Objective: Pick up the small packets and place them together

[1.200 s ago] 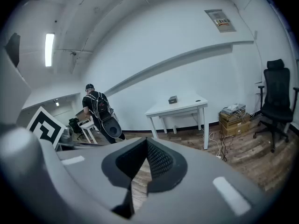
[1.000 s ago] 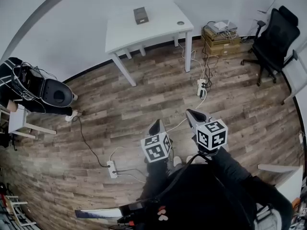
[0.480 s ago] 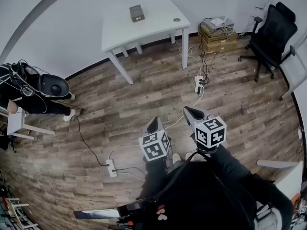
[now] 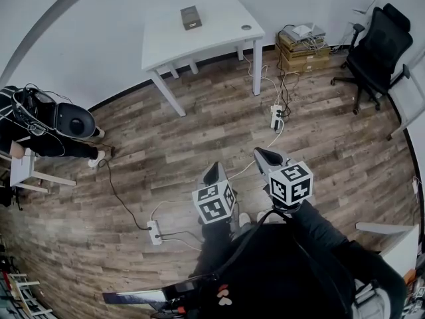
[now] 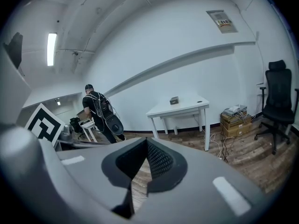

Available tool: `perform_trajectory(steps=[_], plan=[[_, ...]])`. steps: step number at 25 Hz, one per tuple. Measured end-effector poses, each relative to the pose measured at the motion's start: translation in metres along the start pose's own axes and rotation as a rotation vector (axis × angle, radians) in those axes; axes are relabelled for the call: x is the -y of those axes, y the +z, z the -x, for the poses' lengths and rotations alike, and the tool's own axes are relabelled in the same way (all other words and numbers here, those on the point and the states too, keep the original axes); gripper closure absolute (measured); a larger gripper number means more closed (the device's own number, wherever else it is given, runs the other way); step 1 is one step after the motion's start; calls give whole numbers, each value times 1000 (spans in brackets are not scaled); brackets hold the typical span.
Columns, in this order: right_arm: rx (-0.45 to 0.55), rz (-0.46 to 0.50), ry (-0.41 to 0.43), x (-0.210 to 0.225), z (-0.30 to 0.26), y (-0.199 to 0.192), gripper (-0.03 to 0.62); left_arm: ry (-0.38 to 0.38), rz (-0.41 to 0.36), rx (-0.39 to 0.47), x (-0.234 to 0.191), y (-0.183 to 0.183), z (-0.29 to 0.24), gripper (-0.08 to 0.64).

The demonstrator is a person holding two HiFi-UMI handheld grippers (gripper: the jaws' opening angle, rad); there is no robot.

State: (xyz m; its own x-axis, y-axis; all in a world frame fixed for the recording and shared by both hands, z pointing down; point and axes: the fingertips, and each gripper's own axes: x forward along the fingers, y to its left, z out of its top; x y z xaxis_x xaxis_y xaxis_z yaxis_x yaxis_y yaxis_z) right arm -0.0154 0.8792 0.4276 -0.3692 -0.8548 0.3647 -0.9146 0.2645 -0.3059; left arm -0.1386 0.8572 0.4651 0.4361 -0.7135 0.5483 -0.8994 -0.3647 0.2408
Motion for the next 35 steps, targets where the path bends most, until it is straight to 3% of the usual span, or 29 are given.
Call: perform_trajectory(steps=[8, 14, 19, 26, 35], plan=[[7, 42, -26, -5, -13, 8, 598, -24, -14, 6, -9, 9, 2, 561], [36, 34, -58, -9, -32, 17, 598, -35, -118, 21, -20, 17, -5, 561], [39, 35, -79, -6, -49, 21, 598, -70, -93, 7, -28, 21, -19, 561], [27, 39, -57, 14, -90, 25, 598, -29, -59, 47, -53, 39, -52, 561], [-6, 61, -5, 76, -184, 87, 598, -8, 3, 93, -71, 124, -145, 561]])
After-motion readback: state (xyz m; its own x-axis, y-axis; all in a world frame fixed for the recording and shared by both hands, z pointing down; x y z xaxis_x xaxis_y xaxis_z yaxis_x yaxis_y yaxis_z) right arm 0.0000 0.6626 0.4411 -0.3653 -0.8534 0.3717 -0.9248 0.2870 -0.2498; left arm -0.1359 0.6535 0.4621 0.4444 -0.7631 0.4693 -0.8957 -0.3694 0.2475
